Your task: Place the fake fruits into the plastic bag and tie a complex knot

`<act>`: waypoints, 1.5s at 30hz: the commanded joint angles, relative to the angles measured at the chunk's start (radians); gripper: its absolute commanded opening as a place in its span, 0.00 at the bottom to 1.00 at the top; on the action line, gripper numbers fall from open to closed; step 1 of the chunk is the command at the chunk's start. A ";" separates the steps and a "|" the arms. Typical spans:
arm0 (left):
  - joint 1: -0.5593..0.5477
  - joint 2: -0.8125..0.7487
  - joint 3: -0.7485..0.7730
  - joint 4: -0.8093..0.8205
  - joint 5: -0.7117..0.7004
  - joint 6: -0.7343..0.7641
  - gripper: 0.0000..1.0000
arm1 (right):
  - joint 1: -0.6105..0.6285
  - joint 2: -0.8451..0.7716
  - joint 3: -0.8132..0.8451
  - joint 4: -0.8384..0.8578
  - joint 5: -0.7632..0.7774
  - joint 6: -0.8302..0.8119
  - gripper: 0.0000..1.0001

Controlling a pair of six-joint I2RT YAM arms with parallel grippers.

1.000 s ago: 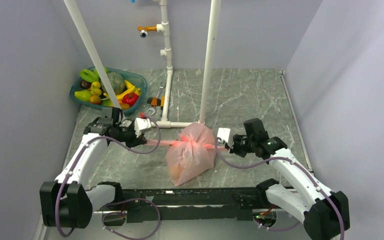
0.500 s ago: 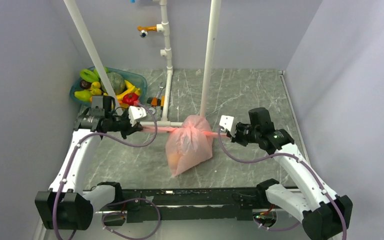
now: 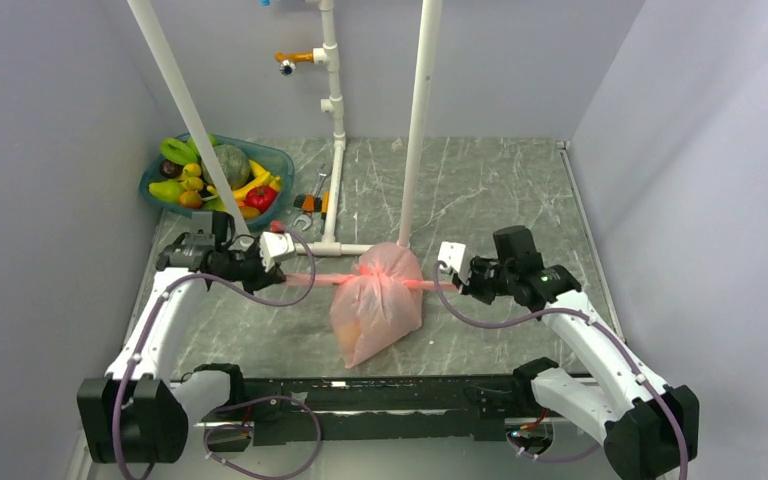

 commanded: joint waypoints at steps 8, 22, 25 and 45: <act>0.119 -0.016 -0.077 0.037 -0.308 0.022 0.00 | -0.085 0.004 -0.118 -0.143 0.402 0.013 0.00; 0.209 -0.034 -0.076 0.106 -0.266 0.131 0.00 | -0.116 -0.055 -0.161 -0.118 0.435 -0.081 0.00; 0.209 0.008 -0.065 0.104 -0.282 0.129 0.00 | -0.128 -0.036 -0.199 -0.077 0.438 -0.105 0.00; 0.095 -0.023 -0.020 0.013 -0.112 0.056 0.00 | -0.074 0.167 0.305 -0.390 -0.100 0.091 0.82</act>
